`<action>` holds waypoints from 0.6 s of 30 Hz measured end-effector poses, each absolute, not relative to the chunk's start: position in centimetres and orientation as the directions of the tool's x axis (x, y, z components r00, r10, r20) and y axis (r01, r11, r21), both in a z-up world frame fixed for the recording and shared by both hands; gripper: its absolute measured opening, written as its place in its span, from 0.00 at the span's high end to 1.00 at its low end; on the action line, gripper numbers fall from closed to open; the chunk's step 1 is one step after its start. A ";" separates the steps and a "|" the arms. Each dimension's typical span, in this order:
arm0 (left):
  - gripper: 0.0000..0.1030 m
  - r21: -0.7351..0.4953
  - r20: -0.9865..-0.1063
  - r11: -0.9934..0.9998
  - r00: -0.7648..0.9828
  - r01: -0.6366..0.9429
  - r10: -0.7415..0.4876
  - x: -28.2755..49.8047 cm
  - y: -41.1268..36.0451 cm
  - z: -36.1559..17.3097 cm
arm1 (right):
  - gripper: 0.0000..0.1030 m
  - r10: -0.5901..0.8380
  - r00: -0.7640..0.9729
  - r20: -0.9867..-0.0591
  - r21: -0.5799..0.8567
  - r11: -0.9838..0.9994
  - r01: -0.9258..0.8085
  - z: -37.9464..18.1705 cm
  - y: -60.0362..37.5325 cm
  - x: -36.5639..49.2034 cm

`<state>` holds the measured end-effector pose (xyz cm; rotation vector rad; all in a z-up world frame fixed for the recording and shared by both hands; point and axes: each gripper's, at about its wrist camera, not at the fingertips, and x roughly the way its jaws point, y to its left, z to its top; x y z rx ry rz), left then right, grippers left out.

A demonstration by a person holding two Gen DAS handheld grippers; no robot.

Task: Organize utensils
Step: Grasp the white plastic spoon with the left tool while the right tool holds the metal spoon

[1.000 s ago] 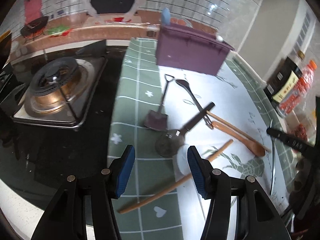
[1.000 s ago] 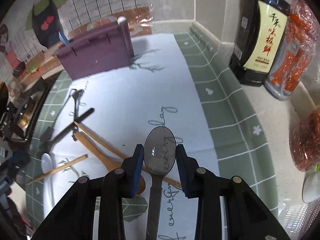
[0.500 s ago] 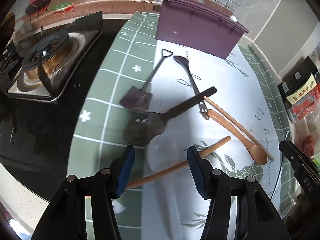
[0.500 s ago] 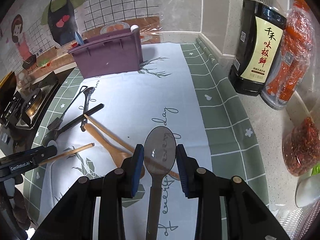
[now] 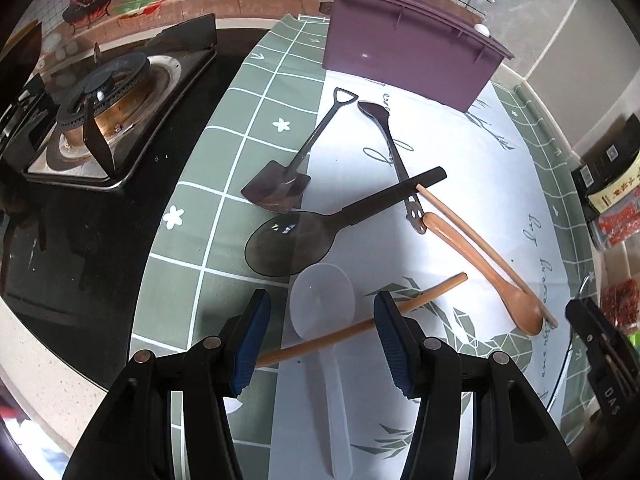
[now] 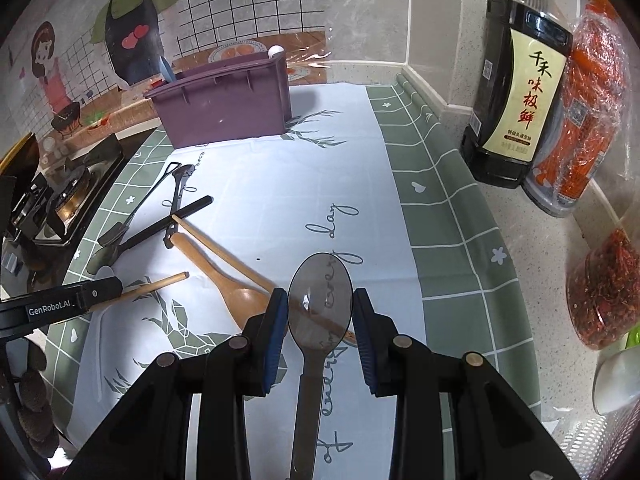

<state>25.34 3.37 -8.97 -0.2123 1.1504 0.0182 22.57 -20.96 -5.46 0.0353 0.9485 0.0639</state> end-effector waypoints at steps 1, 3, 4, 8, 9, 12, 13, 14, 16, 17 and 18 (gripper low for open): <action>0.65 -0.165 -0.905 0.979 0.414 -0.119 -0.102 25.3 3.4 -8.9 | 0.70 0.068 0.584 -0.809 0.056 0.998 -0.039 -5.4 -20.9 22.6; 0.67 -0.168 -0.906 0.980 0.410 -0.109 -0.109 25.2 3.4 -8.9 | 0.70 0.068 0.586 -0.807 0.055 0.998 -0.039 -5.3 -20.9 22.5; 0.67 -0.176 -0.903 0.979 0.413 -0.099 -0.120 25.1 3.5 -8.9 | 0.70 0.068 0.588 -0.806 0.055 0.998 -0.039 -5.2 -20.9 22.6; 0.68 -0.217 -0.879 0.974 0.445 -0.058 -0.170 24.1 4.0 -8.5 | 0.70 0.090 0.591 -0.802 0.073 0.996 -0.053 -5.1 -20.8 22.6; 0.68 -0.222 -0.871 0.974 0.459 -0.049 -0.176 23.9 4.1 -8.2 | 0.70 0.099 0.588 -0.803 0.081 0.995 -0.057 -5.1 -20.7 22.6; 0.68 -0.226 -0.842 0.974 0.507 -0.018 -0.186 23.2 4.4 -7.0 | 0.70 0.096 0.591 -0.801 0.076 0.995 -0.059 -5.0 -20.6 22.7; 0.68 -0.217 -0.829 0.976 0.529 -0.007 -0.181 22.9 4.4 -6.4 | 0.70 0.096 0.593 -0.800 0.075 0.995 -0.060 -4.9 -20.5 22.7; 0.68 -0.211 -0.817 0.978 0.548 0.005 -0.179 22.8 4.4 -5.9 | 0.70 0.095 0.597 -0.797 0.074 0.995 -0.061 -4.8 -20.5 22.7; 0.68 -0.203 -0.788 0.979 0.588 0.034 -0.184 22.3 4.4 -4.4 | 0.70 0.098 0.606 -0.789 0.073 0.995 -0.066 -4.3 -20.4 22.8; 0.68 -0.200 -0.768 0.978 0.611 0.053 -0.190 22.0 4.4 -3.6 | 0.70 0.099 0.612 -0.785 0.073 0.995 -0.068 -4.1 -20.4 22.8; 0.68 -0.196 -0.754 0.978 0.628 0.068 -0.195 21.8 4.3 -2.9 | 0.70 0.101 0.621 -0.777 0.073 0.995 -0.070 -3.7 -20.3 22.8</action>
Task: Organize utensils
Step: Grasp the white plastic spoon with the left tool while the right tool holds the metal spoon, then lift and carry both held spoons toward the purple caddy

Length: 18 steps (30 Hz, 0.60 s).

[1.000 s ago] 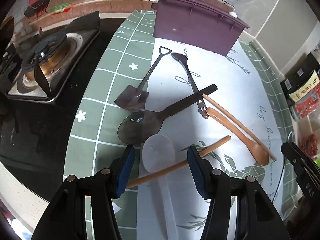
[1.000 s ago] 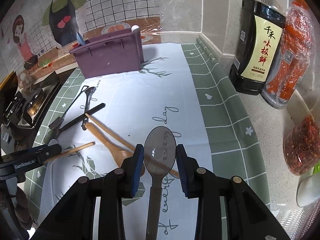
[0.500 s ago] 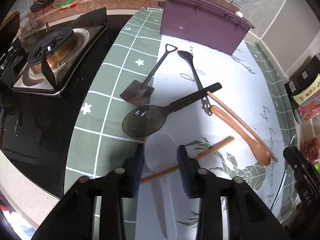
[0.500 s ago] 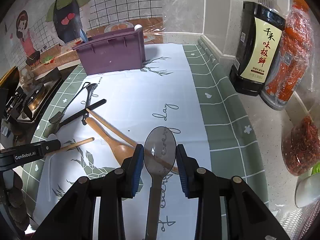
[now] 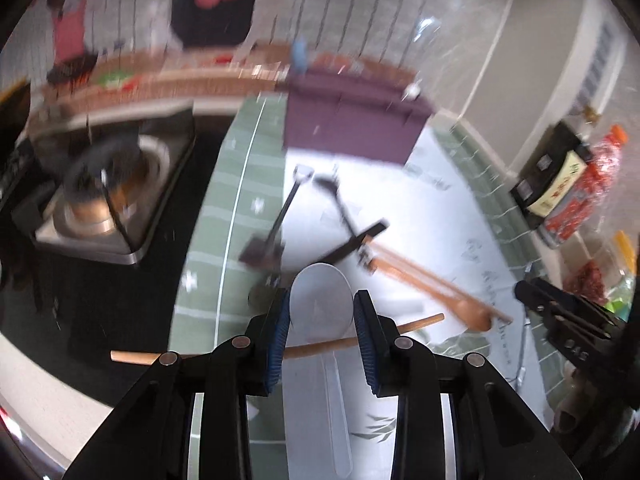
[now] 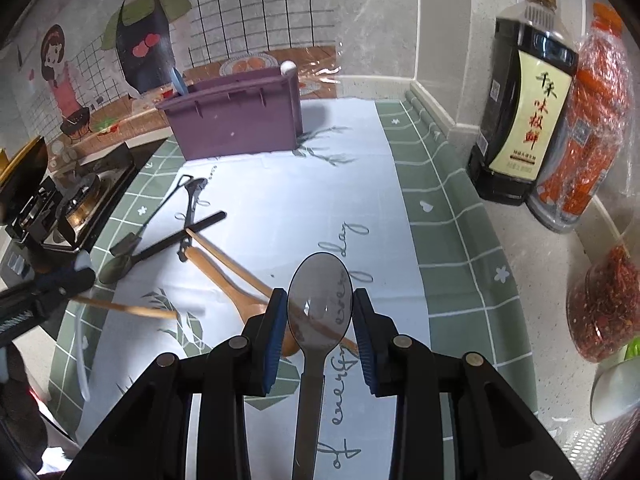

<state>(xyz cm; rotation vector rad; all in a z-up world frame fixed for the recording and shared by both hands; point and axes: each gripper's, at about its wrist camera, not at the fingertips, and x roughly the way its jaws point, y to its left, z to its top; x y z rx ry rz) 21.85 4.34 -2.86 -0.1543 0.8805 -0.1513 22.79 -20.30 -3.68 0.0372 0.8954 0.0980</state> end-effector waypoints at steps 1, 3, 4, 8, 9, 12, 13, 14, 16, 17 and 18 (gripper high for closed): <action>0.68 -0.196 -0.736 0.977 0.646 0.084 -0.203 21.7 4.3 -2.0 | 0.70 0.104 0.629 -0.770 0.074 0.995 -0.074 -3.3 -20.3 22.8; 0.68 -0.213 -0.699 0.971 0.677 0.113 -0.232 21.7 4.4 -0.2 | 0.70 0.109 0.649 -0.753 0.074 0.994 -0.080 -2.3 -20.3 22.9; 0.68 -0.216 -0.686 0.969 0.688 0.118 -0.236 21.7 4.5 0.5 | 0.70 0.113 0.663 -0.740 0.074 0.993 -0.087 -1.6 -20.3 22.9; 0.68 -0.211 -0.614 0.967 0.749 0.146 -0.247 21.8 4.5 4.0 | 0.70 0.125 0.727 -0.676 0.057 0.991 -0.117 1.7 -19.8 23.0; 0.68 -0.204 -0.596 0.967 0.764 0.154 -0.247 21.9 4.5 4.8 | 0.71 0.126 0.741 -0.659 0.049 0.991 -0.125 2.5 -19.6 23.0; 0.68 -0.162 -0.525 0.971 0.818 0.174 -0.234 21.7 4.2 6.7 | 0.71 0.122 0.770 -0.627 0.028 0.990 -0.135 4.1 -19.1 23.5; 0.68 -0.152 -0.509 0.972 0.829 0.178 -0.232 21.6 4.1 7.1 | 0.71 0.123 0.779 -0.615 0.022 0.990 -0.138 4.7 -18.9 23.7; 0.68 -0.143 -0.491 0.973 0.840 0.182 -0.229 21.8 4.1 7.4 | 0.71 0.123 0.784 -0.609 0.020 0.990 -0.140 4.9 -18.9 23.8; 0.68 -0.130 -0.467 0.975 0.856 0.181 -0.221 22.6 4.0 7.1 | 0.70 0.126 0.793 -0.596 0.014 0.989 -0.146 5.4 -18.6 24.2; 0.68 -0.117 -0.464 0.975 0.857 0.191 -0.223 23.0 3.9 6.7 | 0.71 0.125 0.795 -0.594 0.008 0.989 -0.149 5.4 -18.5 24.5; 0.68 -0.093 -0.456 0.978 0.865 0.187 -0.209 23.7 3.6 5.7 | 0.71 0.121 0.793 -0.598 0.004 0.989 -0.148 5.2 -18.4 24.8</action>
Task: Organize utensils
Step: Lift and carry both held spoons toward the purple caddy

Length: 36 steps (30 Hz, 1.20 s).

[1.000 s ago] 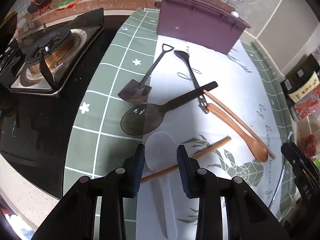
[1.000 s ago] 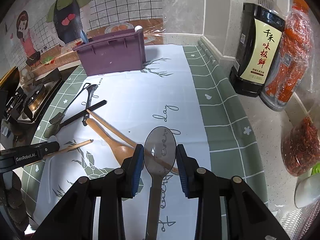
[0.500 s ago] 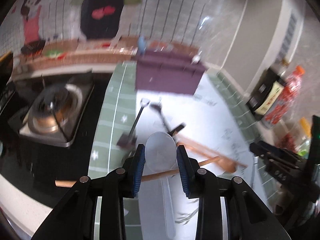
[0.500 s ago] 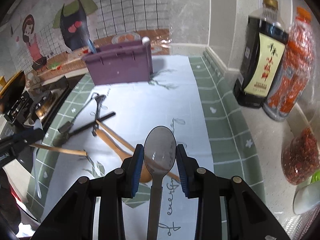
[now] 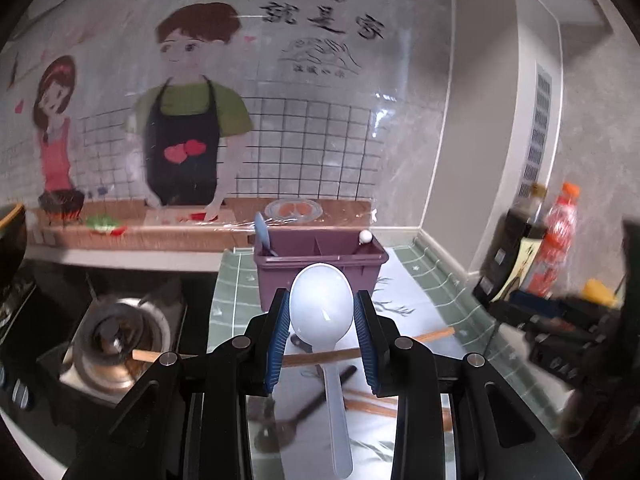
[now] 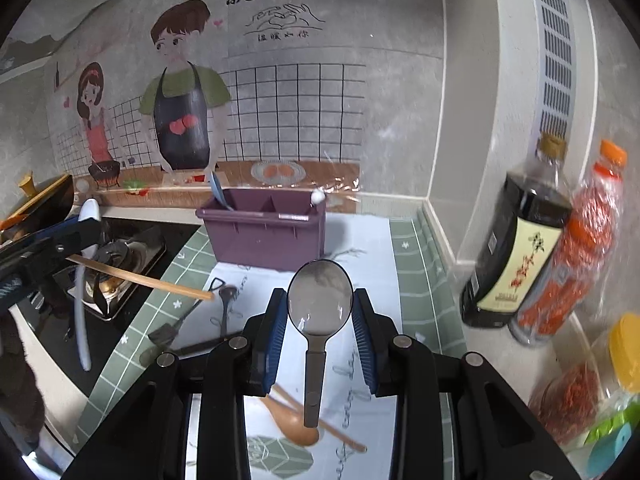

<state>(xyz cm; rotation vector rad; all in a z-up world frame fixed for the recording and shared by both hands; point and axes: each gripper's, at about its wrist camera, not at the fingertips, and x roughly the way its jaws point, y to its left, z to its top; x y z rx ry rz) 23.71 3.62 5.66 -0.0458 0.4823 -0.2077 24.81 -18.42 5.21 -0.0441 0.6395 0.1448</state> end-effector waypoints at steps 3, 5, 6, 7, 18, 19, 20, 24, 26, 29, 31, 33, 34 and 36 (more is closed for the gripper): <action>0.68 -0.040 -0.452 0.986 0.877 0.164 -0.164 25.4 2.9 1.5 | 0.70 0.127 0.762 -0.635 0.030 0.990 -0.140 4.0 -18.5 26.3; 0.68 -0.079 -0.545 0.986 0.822 0.147 -0.166 27.1 2.8 -1.4 | 0.70 0.116 0.740 -0.663 0.036 0.992 -0.124 3.1 -18.7 26.9; 0.68 -0.122 -0.582 0.983 0.793 0.136 -0.182 27.7 3.0 -2.4 | 0.71 0.116 0.729 -0.675 0.041 0.992 -0.120 2.7 -18.8 27.0; 0.68 -0.173 -0.619 0.978 0.760 0.115 -0.199 28.3 3.3 -3.4 | 0.71 0.113 0.724 -0.680 0.039 0.992 -0.119 2.4 -18.9 27.1; 0.68 -0.171 -0.628 0.974 0.745 0.151 -0.225 28.4 2.4 -2.8 | 0.71 0.089 0.707 -0.702 0.015 0.994 -0.110 1.3 -19.3 27.5; 0.68 -0.168 -0.605 0.972 0.761 0.165 -0.234 28.1 2.4 -1.8 | 0.71 0.093 0.711 -0.697 0.019 0.994 -0.111 1.6 -19.4 27.7; 0.68 -0.160 -0.586 0.972 0.776 0.173 -0.234 28.0 2.4 -0.9 | 0.71 0.098 0.714 -0.694 0.024 0.993 -0.113 1.8 -19.4 27.8; 0.68 -0.153 -0.491 0.968 0.834 0.200 -0.250 27.5 2.8 3.6 | 0.71 0.120 0.746 -0.655 0.037 0.991 -0.128 4.0 -19.3 28.3; 0.68 -0.155 -0.466 0.968 0.850 0.196 -0.246 27.8 3.2 5.4 | 0.71 0.120 0.763 -0.636 0.031 0.991 -0.130 5.2 -19.1 28.6; 0.68 -0.127 -0.448 0.978 0.871 0.164 -0.204 28.7 3.4 8.0 | 0.71 0.129 0.787 -0.603 0.032 0.990 -0.137 7.5 -19.0 29.1; 0.68 -0.108 -0.417 0.981 0.889 0.160 -0.191 29.1 3.4 10.0 | 0.71 0.127 0.810 -0.572 0.017 0.990 -0.143 9.5 -18.9 29.7; 0.68 -0.079 -0.374 0.982 0.908 0.172 -0.189 29.8 3.1 12.6 | 0.71 0.119 0.838 -0.533 -0.010 0.989 -0.147 12.0 -18.6 30.4; 0.68 -0.067 -0.360 0.981 0.913 0.179 -0.192 30.0 3.0 13.6 | 0.71 0.119 0.855 -0.505 -0.023 0.988 -0.151 13.8 -18.5 31.0; 0.68 -0.044 -0.326 0.980 0.924 0.196 -0.200 30.7 2.8 16.0 | 0.71 0.128 0.881 -0.456 -0.033 0.986 -0.161 16.7 -18.2 31.9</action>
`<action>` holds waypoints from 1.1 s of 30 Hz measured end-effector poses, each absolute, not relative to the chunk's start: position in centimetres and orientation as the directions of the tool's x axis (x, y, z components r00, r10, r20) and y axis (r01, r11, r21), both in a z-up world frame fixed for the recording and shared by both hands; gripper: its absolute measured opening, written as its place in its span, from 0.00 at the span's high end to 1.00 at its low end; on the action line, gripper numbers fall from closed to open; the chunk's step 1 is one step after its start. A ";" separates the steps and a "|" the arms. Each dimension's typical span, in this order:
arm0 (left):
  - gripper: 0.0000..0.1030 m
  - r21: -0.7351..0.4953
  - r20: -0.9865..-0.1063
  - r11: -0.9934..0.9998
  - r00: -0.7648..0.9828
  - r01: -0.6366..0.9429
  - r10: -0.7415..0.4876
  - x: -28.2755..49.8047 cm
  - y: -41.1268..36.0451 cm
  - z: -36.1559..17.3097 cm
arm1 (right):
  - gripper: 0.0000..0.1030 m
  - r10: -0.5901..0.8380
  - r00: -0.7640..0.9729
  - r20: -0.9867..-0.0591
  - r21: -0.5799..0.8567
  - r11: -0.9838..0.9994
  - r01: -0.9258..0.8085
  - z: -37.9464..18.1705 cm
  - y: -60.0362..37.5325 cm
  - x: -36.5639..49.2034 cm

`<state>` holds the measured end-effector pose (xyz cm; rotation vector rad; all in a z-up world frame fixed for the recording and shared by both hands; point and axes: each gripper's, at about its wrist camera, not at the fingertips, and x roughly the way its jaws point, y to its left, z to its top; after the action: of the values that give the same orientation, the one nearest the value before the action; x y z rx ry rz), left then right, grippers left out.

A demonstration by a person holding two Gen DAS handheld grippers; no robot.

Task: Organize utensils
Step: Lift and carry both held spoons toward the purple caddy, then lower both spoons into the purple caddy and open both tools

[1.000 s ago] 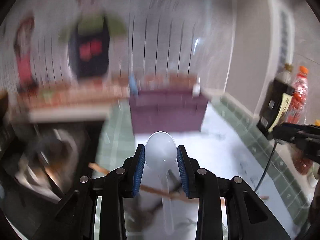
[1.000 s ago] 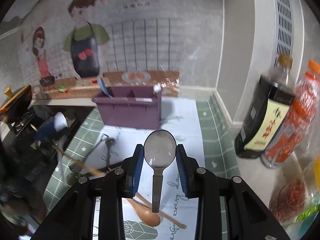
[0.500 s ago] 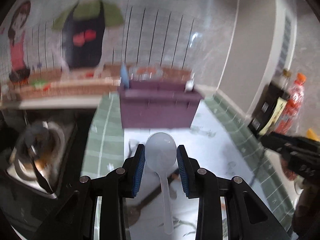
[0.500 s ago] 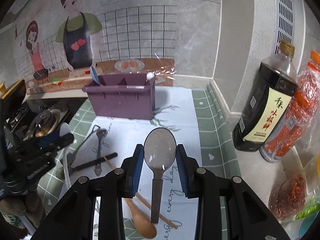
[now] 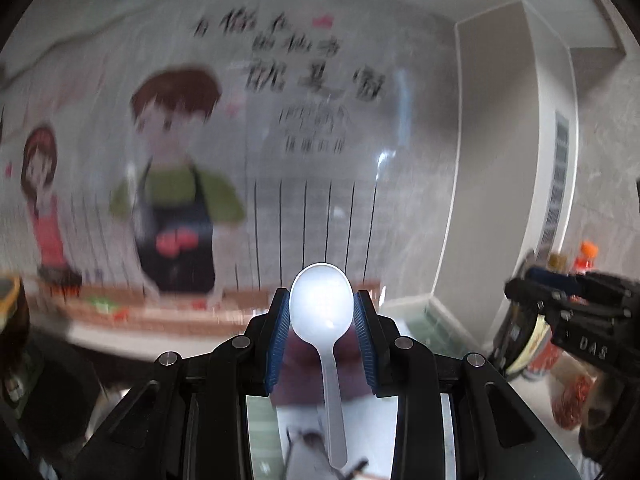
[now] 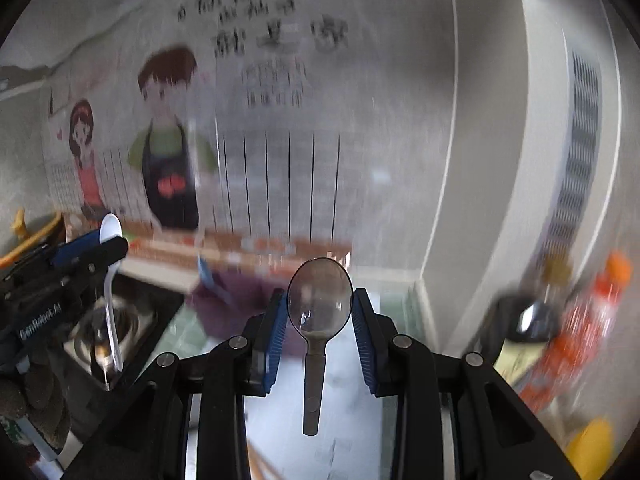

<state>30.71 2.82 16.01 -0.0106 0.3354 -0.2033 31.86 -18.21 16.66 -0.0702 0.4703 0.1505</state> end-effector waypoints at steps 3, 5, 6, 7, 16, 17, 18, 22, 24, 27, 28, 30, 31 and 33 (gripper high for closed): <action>0.68 -0.042 -0.279 0.976 0.936 0.213 -0.216 32.3 3.1 19.5 | 0.71 0.130 0.915 -0.382 -0.053 0.985 -0.162 20.4 -17.5 33.1; 0.68 -0.038 -0.244 0.978 0.947 0.205 -0.209 33.8 3.6 21.3 | 0.71 0.125 0.928 -0.350 -0.059 0.986 -0.155 22.1 -17.1 34.4; 0.68 -0.042 -0.231 0.981 0.953 0.192 -0.196 34.8 3.9 21.9 | 0.71 0.126 0.931 -0.342 -0.057 0.986 -0.155 22.7 -17.0 35.1; 0.68 -0.062 -0.230 0.980 0.953 0.188 -0.197 35.8 4.2 22.1 | 0.71 0.127 0.933 -0.338 -0.055 0.986 -0.155 23.1 -16.8 36.1; 0.68 -0.207 -0.307 0.960 0.920 0.187 -0.245 43.7 6.0 15.8 | 0.71 0.158 0.908 -0.389 0.020 0.986 -0.163 18.7 -15.3 43.3; 0.68 -0.210 -0.316 0.960 0.916 0.187 -0.248 44.4 5.8 14.9 | 0.71 0.162 0.899 -0.407 0.032 0.986 -0.164 17.5 -15.0 44.3; 0.68 -0.216 -0.327 0.957 0.909 0.194 -0.258 45.2 5.6 13.7 | 0.71 0.166 0.889 -0.426 0.043 0.986 -0.163 16.3 -14.7 45.1; 0.68 -0.221 -0.375 0.957 0.889 0.190 -0.263 48.1 4.8 9.4 | 0.71 0.162 0.849 -0.503 0.066 0.987 -0.149 12.0 -14.3 48.1; 0.68 -0.229 -0.402 0.957 0.879 0.175 -0.257 49.3 4.6 7.8 | 0.70 0.157 0.834 -0.529 0.069 0.987 -0.142 10.4 -14.3 49.1; 0.68 -0.222 -0.439 0.964 0.867 0.149 -0.235 50.8 4.4 5.0 | 0.70 0.150 0.809 -0.569 0.072 0.989 -0.133 8.0 -14.4 50.2; 0.68 -0.215 -0.451 0.966 0.863 0.144 -0.230 51.1 4.3 4.3 | 0.70 0.149 0.798 -0.583 0.071 0.989 -0.133 7.1 -14.4 50.4; 0.68 -0.190 -0.472 0.971 0.855 0.142 -0.217 51.3 3.9 2.9 | 0.70 0.145 0.785 -0.602 0.064 0.989 -0.134 5.8 -14.5 50.6; 0.68 -0.182 -0.479 0.973 0.852 0.139 -0.211 51.2 3.8 2.3 | 0.70 0.147 0.778 -0.611 0.065 0.989 -0.136 5.3 -14.4 50.7; 0.67 -0.173 -0.490 0.976 0.848 0.132 -0.201 51.2 4.0 1.5 | 0.70 0.154 0.765 -0.625 0.070 0.987 -0.141 4.3 -14.4 50.6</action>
<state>51.20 4.01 1.53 -0.1354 0.5299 -0.1760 50.56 -14.42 4.31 0.0195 0.6805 0.1606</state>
